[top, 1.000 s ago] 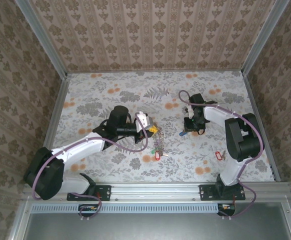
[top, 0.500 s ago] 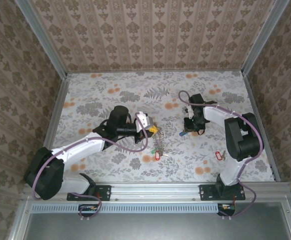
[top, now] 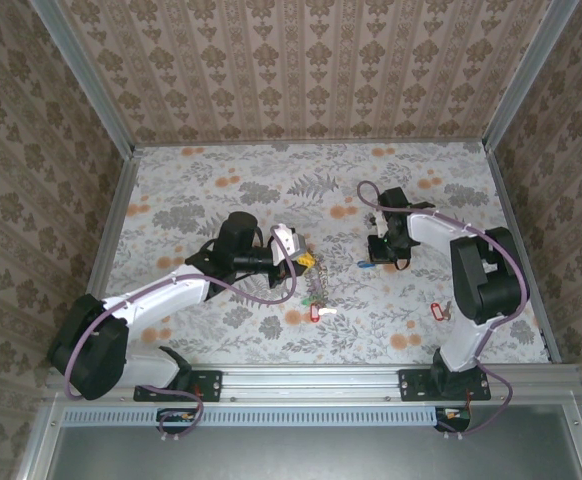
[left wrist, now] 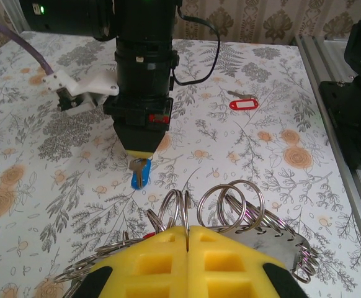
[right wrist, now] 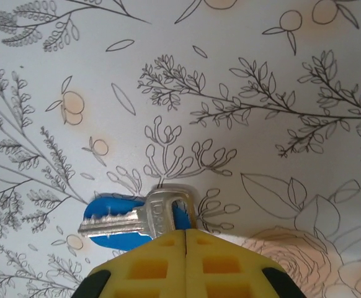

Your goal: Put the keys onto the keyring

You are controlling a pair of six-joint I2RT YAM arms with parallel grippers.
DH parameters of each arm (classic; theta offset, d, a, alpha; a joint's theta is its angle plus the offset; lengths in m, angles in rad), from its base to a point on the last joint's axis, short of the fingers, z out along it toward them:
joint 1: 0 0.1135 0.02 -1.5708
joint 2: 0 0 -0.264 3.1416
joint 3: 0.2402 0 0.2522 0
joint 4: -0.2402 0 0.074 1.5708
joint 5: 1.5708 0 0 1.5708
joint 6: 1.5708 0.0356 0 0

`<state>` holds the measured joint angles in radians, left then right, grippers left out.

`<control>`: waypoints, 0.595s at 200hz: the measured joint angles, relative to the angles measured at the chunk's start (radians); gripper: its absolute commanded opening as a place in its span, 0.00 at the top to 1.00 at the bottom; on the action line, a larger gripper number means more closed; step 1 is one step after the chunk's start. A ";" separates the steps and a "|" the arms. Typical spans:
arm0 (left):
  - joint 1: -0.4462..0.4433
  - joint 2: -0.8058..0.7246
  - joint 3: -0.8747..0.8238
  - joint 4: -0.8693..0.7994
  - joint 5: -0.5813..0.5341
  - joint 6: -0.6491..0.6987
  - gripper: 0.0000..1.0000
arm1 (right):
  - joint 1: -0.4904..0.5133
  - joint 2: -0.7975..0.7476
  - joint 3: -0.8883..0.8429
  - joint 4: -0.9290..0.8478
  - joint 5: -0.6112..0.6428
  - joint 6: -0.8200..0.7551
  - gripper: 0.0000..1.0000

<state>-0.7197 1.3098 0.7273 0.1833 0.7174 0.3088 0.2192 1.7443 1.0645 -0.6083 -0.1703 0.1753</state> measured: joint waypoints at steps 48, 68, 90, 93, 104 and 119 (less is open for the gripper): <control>0.000 0.000 0.000 -0.006 0.000 0.000 1.00 | 0.003 -0.349 -0.143 0.127 -0.080 -0.092 1.00; -0.001 0.000 0.000 -0.006 0.000 0.000 1.00 | 0.006 -0.541 -0.240 0.259 -0.116 -0.169 1.00; -0.001 0.000 0.000 -0.005 0.000 0.000 1.00 | 0.006 -0.682 -0.346 0.402 -0.206 -0.253 1.00; -0.001 0.000 0.000 -0.005 0.000 0.000 1.00 | 0.006 -0.698 -0.362 0.423 -0.225 -0.264 1.00; -0.002 0.000 0.000 -0.004 0.000 0.000 1.00 | 0.006 -0.734 -0.403 0.478 -0.283 -0.291 1.00; -0.006 0.000 0.000 -0.004 0.000 0.000 1.00 | 0.006 -0.761 -0.436 0.532 -0.355 -0.317 1.00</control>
<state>-0.7258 1.3098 0.7273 0.1791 0.7177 0.3088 0.2256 0.9833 0.6289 -0.0761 -0.5251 -0.1417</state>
